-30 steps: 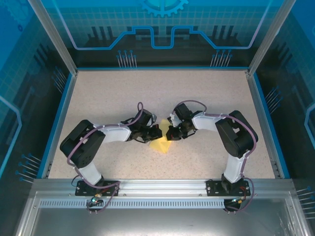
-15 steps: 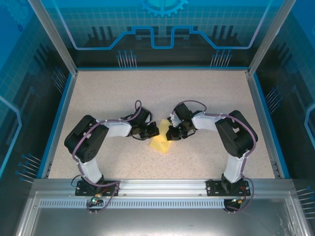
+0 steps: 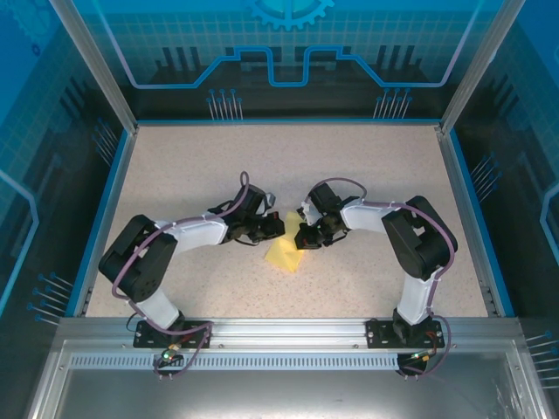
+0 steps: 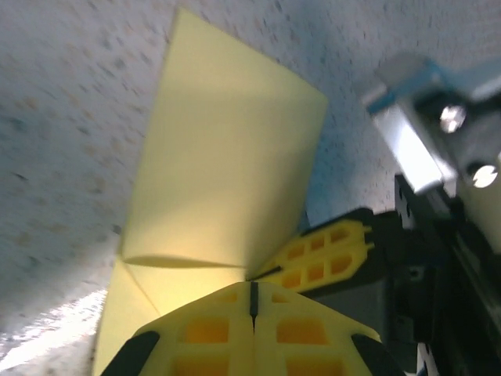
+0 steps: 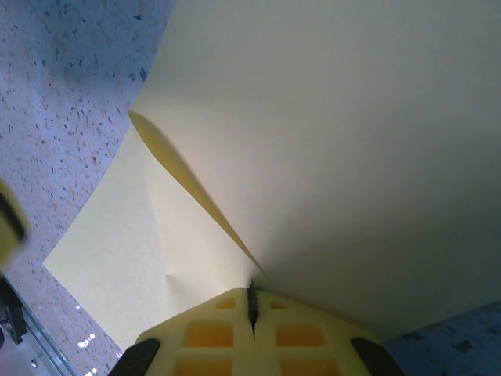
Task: Fold a paper plane with a square sheet of paper (pick it up from the middle)
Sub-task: Fold the triangle a second time at the center of the table.
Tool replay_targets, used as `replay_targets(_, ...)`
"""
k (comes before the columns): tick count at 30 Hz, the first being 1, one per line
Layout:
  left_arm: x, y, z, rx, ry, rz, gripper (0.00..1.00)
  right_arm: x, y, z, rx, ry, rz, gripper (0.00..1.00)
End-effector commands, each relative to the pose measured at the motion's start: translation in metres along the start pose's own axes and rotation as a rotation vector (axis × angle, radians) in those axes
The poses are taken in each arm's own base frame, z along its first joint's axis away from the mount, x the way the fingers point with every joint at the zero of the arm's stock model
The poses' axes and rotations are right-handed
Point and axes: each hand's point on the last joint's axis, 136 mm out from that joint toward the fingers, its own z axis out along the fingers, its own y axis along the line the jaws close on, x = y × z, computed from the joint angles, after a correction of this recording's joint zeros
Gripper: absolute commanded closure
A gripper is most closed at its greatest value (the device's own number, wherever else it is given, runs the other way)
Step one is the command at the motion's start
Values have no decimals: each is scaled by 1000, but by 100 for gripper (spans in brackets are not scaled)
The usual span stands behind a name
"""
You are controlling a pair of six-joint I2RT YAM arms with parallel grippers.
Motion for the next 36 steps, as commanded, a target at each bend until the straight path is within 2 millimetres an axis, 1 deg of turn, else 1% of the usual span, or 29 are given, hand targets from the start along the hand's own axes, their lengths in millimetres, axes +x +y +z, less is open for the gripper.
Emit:
replay_targets(1,16,11,14,9,61,-15,100,49,-81,17,300,144,126,98)
replay_targets(5,21,24,23,-39,81,-38,100,45,-76,16,280,135,117,98)
replay_targets(9,29,40,29,-92,112,-63,100,33,-60,8,238,102,91,97)
replay_targets(11,34,48,31,-120,124,-77,100,25,-49,2,207,78,70,97)
replay_targets(15,44,67,32,-184,147,-105,100,8,-14,-18,130,8,3,97)
replay_targets(18,50,76,32,-212,155,-128,100,6,9,-30,100,-23,-45,97)
replay_targets(20,53,79,32,-223,157,-134,100,10,20,-33,89,-32,-60,96)
replay_targets(26,54,82,31,-236,157,-138,100,30,35,-18,70,-8,-64,97)
replay_targets(32,54,81,30,-239,158,-141,100,31,56,-7,52,-4,-91,97)
replay_targets(34,53,82,30,-241,155,-145,100,32,58,-2,72,3,-96,97)
replay_targets(36,53,82,31,-243,156,-148,100,34,54,2,94,11,-93,97)
